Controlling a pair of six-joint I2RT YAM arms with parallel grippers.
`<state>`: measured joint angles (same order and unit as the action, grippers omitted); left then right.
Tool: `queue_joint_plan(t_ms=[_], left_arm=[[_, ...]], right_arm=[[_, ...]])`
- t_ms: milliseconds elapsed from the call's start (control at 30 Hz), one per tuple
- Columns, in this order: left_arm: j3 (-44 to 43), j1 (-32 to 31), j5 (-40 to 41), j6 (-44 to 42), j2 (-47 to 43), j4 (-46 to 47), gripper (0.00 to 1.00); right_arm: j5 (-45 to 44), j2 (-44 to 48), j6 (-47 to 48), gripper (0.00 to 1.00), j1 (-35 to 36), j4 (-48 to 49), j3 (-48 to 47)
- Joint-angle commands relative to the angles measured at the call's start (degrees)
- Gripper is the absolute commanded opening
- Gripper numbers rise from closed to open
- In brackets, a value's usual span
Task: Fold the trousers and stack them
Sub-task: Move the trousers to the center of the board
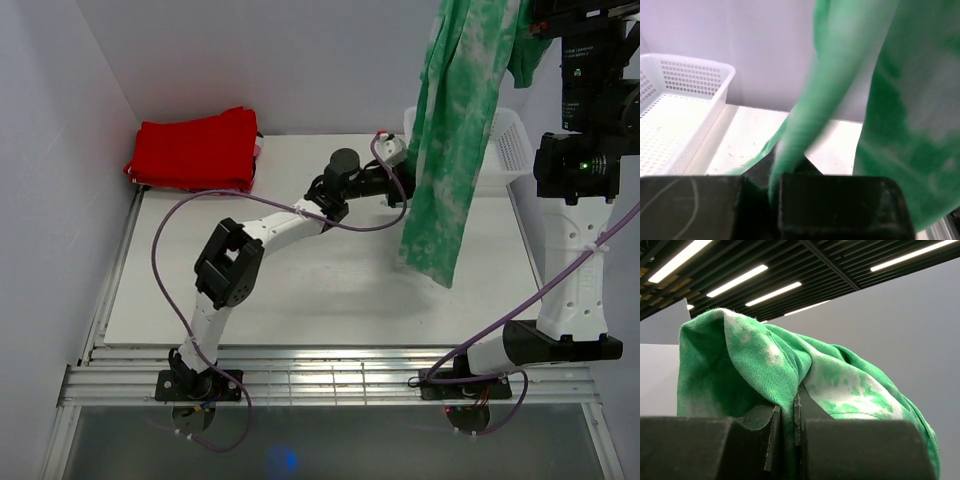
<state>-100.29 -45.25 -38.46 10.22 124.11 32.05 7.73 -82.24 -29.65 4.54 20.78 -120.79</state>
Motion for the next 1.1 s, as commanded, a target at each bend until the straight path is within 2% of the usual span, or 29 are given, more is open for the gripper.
queue_joint_plan(t_ms=[0,167,300,367,400,467,500,567,600,633,700,733,833,867,900,933,967,1000,1033,1067], left_arm=[[5.44,2.54,-2.67,2.87,-18.77,4.16,0.0],[16.25,7.19,-5.13,9.89,-34.97,0.22,0.0],[21.88,12.19,-5.92,11.31,-47.89,-12.05,0.0],[25.39,17.37,-6.89,11.14,-54.92,-17.35,0.0],[26.28,18.96,-6.11,8.79,-57.21,-24.68,0.0],[27.86,22.66,-4.88,3.35,-62.3,-33.85,0.0],[27.96,23.19,-1.57,-2.6,-63.28,-43.64,0.0],[28.48,23.46,0.66,-8.26,-64.0,-52.58,0.0],[28.74,23.54,1.53,-10.37,-63.48,-60.19,0.0],[29.27,23.55,3.2,-14.48,-62.86,-63.22,0.0],[30.5,23.55,4.87,-18.72,-59.18,-70.24,0.0],[31.64,23.55,9.23,-21.44,-57.42,-72.03,0.0],[32.7,24.42,12.35,-27.51,-48.38,-78.44,0.0],[32.88,25.21,11.66,-29.88,-46.35,-79.42,0.01],[32.88,27.04,10.52,-31.04,-42.68,-81.43,0.05],[32.79,28.11,8.85,-31.92,-41.42,-82.06,0.17],[32.62,29.33,6.14,-32.88,-40.37,-82.58,0.23],[32.27,30.39,5.16,-33.59,-39.48,-83.55,0.31],[31.74,32.23,4.36,-34.64,-38.0,-84.43,0.55],[30.26,33.2,3.92,-36.3,-37.37,-85.22,0.63]], right_arm=[[-1.57,0.59,-0.67,0.08,0.56,5.59,-3.83],[-2.19,-0.38,0.9,0.08,1.62,5.94,-4.11],[-0.52,-0.03,2.93,0.08,2.93,4.37,0.28],[2.11,2.07,3.54,0.08,3.37,3.92,5.54],[3.16,2.95,4.24,0.08,4.33,3.31,12.27],[7.11,5.49,7.74,0.08,5.57,2.34,19.85],[7.65,6.55,12.72,0.08,6.53,0.86,28.07],[8.18,9.97,18.8,0.08,6.63,-0.9,36.55],[8.01,11.3,22.93,0.08,6.63,-2.04,40.42],[7.05,12.7,32.37,0.08,6.54,-4.84,48.03],[6.78,17.79,43.04,0.08,5.84,-8.01,55.37],[8.43,19.55,53.62,0.08,5.23,-12.03,62.36],[11.77,27.46,71.25,0.08,1.89,-20.49,72.15],[11.87,31.57,83.06,0.1,0.92,-25.64,78.37],[12.05,33.53,87.7,0.12,-1.7,-27.44,81.04],[14.57,35.37,91.31,0.15,-3.64,-29.19,82.98],[16.51,38.18,99.27,0.24,-6.27,-31.74,84.74],[17.92,39.16,102.74,0.3,-9.6,-37.5,85.11],[19.85,39.87,105.56,0.34,-11.11,-40.17,85.02],[20.74,40.22,110.98,0.46,-13.56,-46.38,83.72]])
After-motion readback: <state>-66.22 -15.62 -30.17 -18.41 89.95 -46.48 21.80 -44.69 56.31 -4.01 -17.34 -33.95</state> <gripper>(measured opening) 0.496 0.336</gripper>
